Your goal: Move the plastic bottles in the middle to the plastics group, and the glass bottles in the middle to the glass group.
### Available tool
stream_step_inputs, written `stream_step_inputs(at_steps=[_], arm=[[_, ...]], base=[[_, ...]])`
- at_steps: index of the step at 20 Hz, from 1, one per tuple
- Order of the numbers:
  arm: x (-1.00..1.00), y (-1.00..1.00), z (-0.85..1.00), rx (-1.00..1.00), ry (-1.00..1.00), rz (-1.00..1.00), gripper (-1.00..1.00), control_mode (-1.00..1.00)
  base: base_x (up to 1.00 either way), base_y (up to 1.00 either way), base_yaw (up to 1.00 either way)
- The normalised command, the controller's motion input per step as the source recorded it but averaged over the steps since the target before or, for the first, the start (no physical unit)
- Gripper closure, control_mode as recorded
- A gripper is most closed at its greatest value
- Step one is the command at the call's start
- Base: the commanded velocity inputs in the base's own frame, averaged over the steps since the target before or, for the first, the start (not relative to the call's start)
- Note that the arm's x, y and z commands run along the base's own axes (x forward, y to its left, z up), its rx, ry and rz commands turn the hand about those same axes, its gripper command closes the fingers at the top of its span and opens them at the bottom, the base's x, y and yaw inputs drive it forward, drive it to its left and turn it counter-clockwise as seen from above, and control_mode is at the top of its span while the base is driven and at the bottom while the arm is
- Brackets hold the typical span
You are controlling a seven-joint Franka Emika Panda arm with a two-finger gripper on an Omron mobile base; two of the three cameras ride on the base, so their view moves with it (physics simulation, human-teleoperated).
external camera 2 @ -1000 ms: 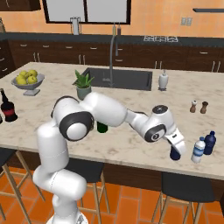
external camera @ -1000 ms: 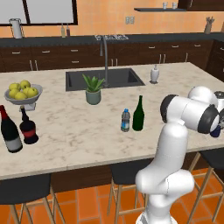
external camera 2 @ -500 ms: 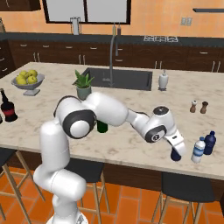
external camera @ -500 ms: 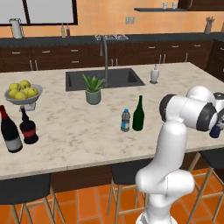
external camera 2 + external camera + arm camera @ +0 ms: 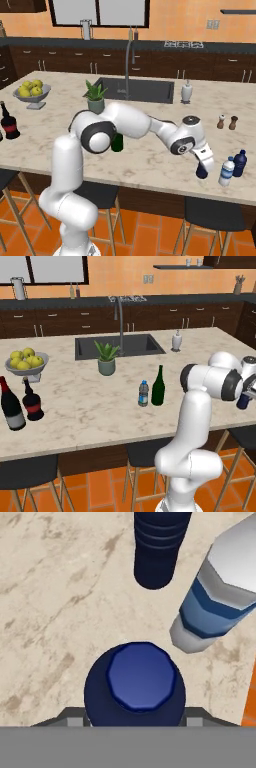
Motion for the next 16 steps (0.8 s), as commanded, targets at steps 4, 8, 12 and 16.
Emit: stream_step_inputs(at_steps=[4, 8, 12, 16], arm=[[0.18, 0.0, 0.0, 0.01, -0.01, 0.0, 1.0, -1.0], [0.02, 0.0, -0.08, -0.06, 0.0, 0.0, 1.0, -1.0], [0.0, 0.0, 0.0, -0.18, 0.01, 0.0, 1.0, -1.0], [0.0, 0.0, -0.17, -0.04, 0.0, 0.0, 1.0, -1.0]], base=[[0.0, 0.0, 0.0], [0.0, 0.0, 0.0], [0.0, 0.0, 0.0], [0.0, 0.0, 0.0]])
